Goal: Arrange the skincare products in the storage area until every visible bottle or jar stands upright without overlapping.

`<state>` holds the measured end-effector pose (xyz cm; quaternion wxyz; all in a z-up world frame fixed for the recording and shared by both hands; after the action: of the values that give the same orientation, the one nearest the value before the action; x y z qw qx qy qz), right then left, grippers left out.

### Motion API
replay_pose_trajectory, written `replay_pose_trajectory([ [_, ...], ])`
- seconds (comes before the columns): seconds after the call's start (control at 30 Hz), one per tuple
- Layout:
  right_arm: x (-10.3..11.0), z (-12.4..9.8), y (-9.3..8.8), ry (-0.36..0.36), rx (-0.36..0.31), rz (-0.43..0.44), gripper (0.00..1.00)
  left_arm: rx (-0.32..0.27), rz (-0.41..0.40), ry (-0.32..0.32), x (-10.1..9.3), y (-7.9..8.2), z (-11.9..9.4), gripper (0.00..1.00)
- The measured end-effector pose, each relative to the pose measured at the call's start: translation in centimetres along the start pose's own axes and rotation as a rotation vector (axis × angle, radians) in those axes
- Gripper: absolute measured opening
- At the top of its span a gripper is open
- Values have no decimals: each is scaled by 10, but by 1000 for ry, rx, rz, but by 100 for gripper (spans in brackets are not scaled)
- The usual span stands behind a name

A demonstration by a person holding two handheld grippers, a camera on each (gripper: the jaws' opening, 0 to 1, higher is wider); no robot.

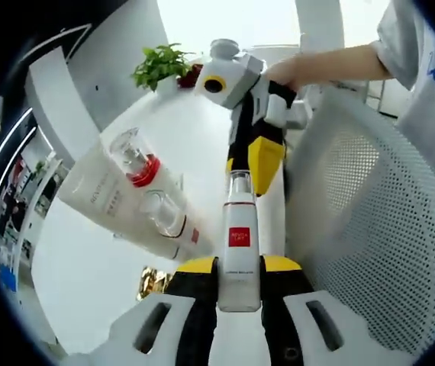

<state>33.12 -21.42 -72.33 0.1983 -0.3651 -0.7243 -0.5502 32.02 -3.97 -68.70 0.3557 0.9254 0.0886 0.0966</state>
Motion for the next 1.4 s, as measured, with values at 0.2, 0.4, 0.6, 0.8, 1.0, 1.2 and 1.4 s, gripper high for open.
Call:
replay_pose_trajectory([
  [0.2,-3,1,-2,71,-115,130,26,-16,-10,2,1,2,-1,16],
  [0.4,-6,-1,-5,96,-184,228,24,-27,-16,5,1,2,-1,16],
  [0.6,-4,0,-3,151,-237,326,22,-41,-18,4,1,5,1,16],
  [0.8,-4,0,-1,139,-246,332,21,-30,-15,12,1,5,3,17],
  [1.0,-3,1,2,123,-258,357,19,-30,-8,28,3,4,3,17],
  [1.2,2,0,7,92,-270,344,18,-38,23,52,4,2,4,18],
  [1.4,5,0,11,54,-256,295,17,-31,51,39,4,1,8,18],
])
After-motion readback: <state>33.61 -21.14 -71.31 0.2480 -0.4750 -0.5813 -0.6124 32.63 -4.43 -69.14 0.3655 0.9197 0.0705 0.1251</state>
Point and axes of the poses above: the point that each gripper's makers call its tool centre point, and the gripper's own axes: z roughly forward along the fingers, x roughly to its left, y roughly out of its top, the point moved 8 cm from there along -z, roughly backward along the fingers, and after that the axes turned 4 degrees about -z, right-handed, at the moved point
